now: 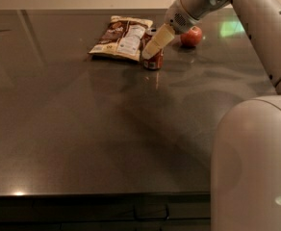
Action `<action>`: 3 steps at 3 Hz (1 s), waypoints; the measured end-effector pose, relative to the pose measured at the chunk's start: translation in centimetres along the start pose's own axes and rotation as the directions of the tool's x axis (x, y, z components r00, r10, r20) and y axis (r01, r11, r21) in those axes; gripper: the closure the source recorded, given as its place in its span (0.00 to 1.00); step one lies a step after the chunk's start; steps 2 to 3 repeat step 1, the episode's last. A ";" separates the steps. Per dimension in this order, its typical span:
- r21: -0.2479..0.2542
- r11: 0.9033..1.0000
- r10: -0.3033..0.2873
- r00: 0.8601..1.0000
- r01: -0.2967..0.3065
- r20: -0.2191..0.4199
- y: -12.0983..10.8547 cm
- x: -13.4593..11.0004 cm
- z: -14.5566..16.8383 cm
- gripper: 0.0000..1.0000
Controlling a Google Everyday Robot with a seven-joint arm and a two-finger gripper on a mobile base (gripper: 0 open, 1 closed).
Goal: Move coke can near brown chip bag
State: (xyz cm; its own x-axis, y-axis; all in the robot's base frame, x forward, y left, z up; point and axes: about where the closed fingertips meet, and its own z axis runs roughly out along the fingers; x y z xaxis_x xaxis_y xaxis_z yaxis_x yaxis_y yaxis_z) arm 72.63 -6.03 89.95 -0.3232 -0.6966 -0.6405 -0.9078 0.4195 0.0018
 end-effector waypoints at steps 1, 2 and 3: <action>0.000 1.000 0.000 1.000 0.000 0.000 0.0 0.0 0.0 0.00; 0.000 1.000 0.000 1.000 0.000 0.000 0.0 0.0 0.0 0.00; 0.000 1.000 0.000 1.000 0.000 0.000 0.0 0.0 0.0 0.00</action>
Offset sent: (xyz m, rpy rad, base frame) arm 0.0000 0.0000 0.0000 0.0000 0.0000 0.0000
